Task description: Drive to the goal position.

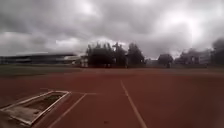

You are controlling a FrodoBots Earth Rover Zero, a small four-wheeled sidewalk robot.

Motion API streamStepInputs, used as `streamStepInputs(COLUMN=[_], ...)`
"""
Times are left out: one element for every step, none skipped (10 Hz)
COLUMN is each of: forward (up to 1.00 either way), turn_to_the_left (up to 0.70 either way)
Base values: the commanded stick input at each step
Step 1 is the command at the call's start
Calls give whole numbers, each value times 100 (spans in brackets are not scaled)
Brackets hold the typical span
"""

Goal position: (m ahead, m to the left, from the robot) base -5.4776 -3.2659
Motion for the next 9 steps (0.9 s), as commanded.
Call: streamStepInputs(forward=[70, 70, 70, 70, 70, 70, 70, 70, 70], turn_to_the_left=[0, 0, 0, 0, 0, 0, 0, 0, 0])
